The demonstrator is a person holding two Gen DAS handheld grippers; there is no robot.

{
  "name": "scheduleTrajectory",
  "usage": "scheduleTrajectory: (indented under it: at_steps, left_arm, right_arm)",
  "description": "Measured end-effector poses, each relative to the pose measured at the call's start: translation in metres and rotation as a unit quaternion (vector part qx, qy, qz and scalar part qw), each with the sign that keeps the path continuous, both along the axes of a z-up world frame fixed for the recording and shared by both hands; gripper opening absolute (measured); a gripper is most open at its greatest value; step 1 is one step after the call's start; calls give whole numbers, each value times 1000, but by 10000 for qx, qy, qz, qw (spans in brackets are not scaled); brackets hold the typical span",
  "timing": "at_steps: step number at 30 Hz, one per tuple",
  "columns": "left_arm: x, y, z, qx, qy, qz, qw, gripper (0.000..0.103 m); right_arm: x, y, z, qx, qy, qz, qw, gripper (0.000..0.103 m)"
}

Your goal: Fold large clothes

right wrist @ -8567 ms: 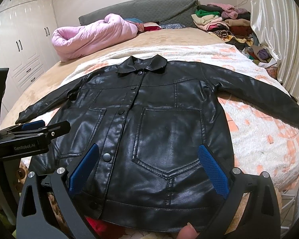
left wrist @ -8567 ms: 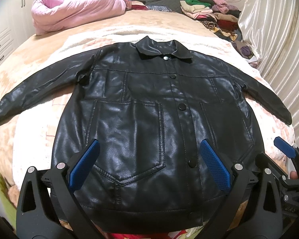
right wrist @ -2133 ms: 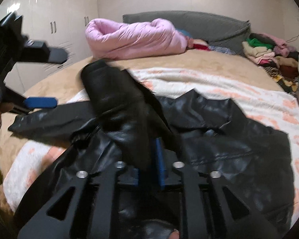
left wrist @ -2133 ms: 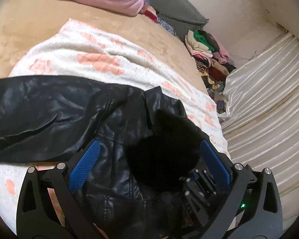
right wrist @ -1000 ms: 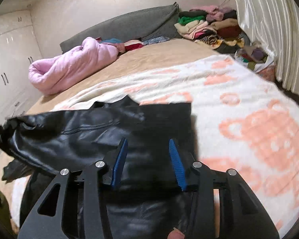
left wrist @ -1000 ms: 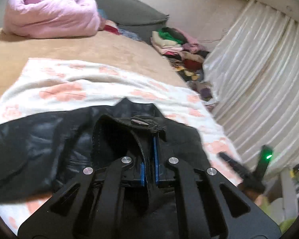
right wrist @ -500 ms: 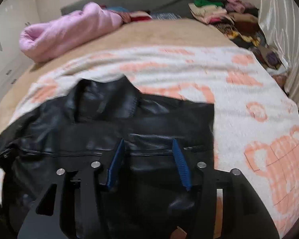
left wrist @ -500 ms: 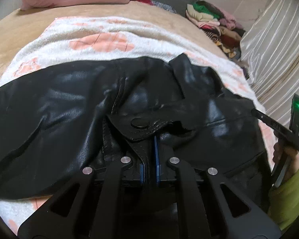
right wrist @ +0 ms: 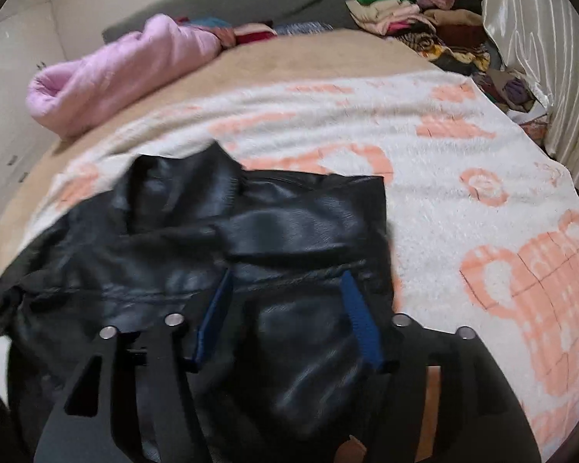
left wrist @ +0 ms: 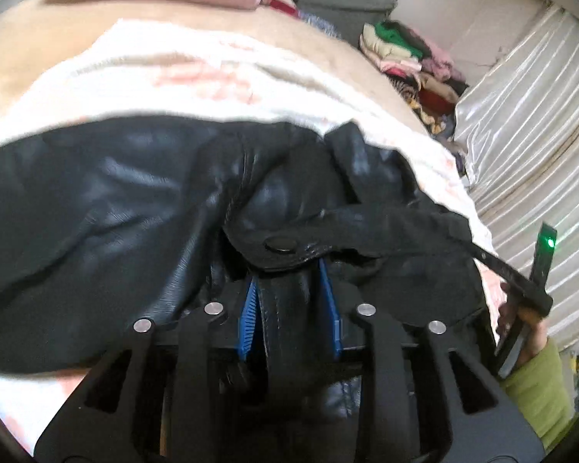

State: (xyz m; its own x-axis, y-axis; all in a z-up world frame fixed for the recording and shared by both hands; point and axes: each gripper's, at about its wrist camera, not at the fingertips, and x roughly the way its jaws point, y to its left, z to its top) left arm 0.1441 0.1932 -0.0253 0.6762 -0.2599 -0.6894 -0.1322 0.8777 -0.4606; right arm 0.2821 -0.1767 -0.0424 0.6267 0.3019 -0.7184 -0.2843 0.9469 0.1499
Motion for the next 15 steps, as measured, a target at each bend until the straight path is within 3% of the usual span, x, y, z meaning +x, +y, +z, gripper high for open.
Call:
scheduleTrajectory:
  at_steps: [3, 7, 11, 15]
  left_arm:
    - [-18, -1, 29, 494, -226, 261, 9982, 21]
    - [-30, -28, 47, 845, -296, -60, 9960, 22]
    - [-25, -62, 33, 1147, -47, -415, 9925, 29]
    - [-12, -76, -4, 1322, 492, -504, 9887, 35]
  right_arm:
    - [-28, 6, 11, 7, -163, 324, 9993, 70]
    - [-56, 15, 15, -75, -191, 512, 9985, 73]
    - [-74, 20, 7, -138, -96, 593, 9981, 78]
    - [-74, 16, -12, -338, 306, 368, 9983, 78]
